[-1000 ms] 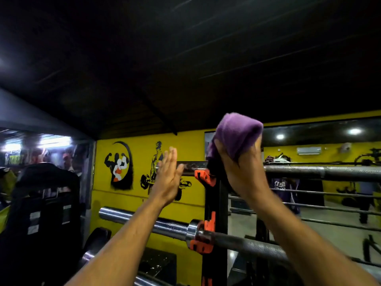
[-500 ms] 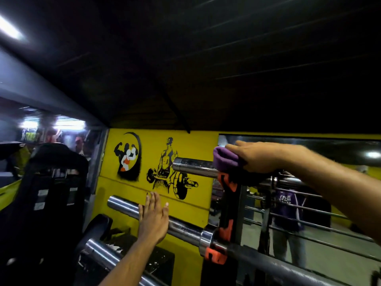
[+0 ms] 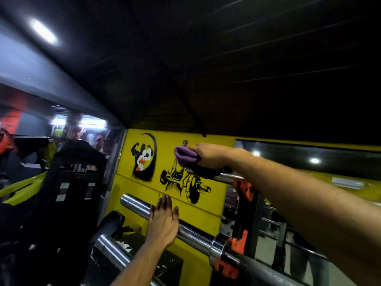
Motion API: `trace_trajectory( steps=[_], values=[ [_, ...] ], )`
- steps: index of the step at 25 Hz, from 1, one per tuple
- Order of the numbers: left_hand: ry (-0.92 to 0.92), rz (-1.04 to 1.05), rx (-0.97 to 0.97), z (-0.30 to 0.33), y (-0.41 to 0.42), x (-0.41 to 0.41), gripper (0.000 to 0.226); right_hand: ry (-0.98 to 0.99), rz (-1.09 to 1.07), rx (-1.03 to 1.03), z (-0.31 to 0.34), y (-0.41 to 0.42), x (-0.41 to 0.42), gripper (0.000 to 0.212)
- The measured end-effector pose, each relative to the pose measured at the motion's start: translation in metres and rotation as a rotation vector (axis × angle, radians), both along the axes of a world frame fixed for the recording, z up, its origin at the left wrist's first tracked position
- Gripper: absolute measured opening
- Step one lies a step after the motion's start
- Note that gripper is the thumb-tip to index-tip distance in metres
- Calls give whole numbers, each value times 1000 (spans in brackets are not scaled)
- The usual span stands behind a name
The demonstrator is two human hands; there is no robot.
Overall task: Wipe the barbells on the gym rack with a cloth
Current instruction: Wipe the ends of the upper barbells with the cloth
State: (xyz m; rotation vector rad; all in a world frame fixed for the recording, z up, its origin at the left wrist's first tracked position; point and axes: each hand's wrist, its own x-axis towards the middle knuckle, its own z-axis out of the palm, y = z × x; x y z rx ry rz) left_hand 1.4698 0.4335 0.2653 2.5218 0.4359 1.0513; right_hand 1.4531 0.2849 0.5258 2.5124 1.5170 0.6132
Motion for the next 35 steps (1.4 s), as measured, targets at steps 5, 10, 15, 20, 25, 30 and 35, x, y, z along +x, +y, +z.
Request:
trace_trajectory(
  steps=[5, 10, 15, 20, 25, 30, 35],
  values=[
    [82, -71, -8, 4, -1, -9, 62, 70, 84, -44, 2, -64, -8, 23],
    [62, -90, -49, 3, -3, -13, 60, 66, 39, -2, 12, -151, -31, 38],
    [69, -86, -47, 4, -4, -12, 59, -36, 34, -10, 4, -136, -26, 28],
    [98, -49, 44, -1, 4, -7, 63, 8, 34, -1, 6, -55, -6, 29],
    [4, -24, 48, 0, 5, -3, 61, 139, 19, 43, -1, 9, 4, 29],
    [68, -108, 35, 0, 6, -10, 63, 44, -61, 48, 7, -59, -15, 23],
    [78, -146, 7, 3, 7, -11, 61, 181, -77, 59, 12, -140, -47, 36]
  ],
)
